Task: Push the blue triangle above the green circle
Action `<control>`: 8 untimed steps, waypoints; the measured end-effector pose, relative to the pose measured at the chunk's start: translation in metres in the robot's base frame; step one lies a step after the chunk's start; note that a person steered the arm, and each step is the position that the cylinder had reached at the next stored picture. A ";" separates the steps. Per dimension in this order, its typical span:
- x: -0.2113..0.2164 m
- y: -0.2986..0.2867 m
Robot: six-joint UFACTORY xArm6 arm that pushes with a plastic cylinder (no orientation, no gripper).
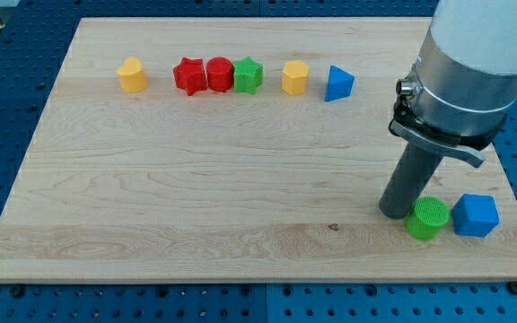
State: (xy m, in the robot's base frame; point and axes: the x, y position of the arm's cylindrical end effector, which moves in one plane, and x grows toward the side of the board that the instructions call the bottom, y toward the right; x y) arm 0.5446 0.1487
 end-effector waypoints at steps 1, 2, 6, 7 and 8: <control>-0.068 0.000; -0.130 0.003; -0.283 0.009; -0.267 -0.040; -0.217 -0.049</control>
State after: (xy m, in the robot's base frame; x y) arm 0.3273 0.1001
